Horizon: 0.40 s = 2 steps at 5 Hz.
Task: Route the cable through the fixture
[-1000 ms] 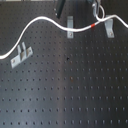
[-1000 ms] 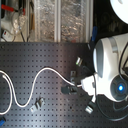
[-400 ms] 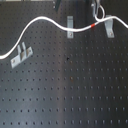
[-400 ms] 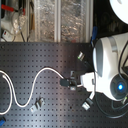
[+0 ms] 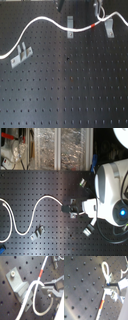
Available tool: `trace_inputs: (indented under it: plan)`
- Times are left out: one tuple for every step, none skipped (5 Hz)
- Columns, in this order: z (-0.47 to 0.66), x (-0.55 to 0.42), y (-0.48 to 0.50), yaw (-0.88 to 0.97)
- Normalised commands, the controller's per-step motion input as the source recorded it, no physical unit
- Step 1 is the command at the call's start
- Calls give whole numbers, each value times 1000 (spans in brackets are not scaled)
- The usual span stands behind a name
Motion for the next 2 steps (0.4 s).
trace_inputs:
  plan:
    - [0, -17, -2, 0]
    - [-126, -213, -66, 0]
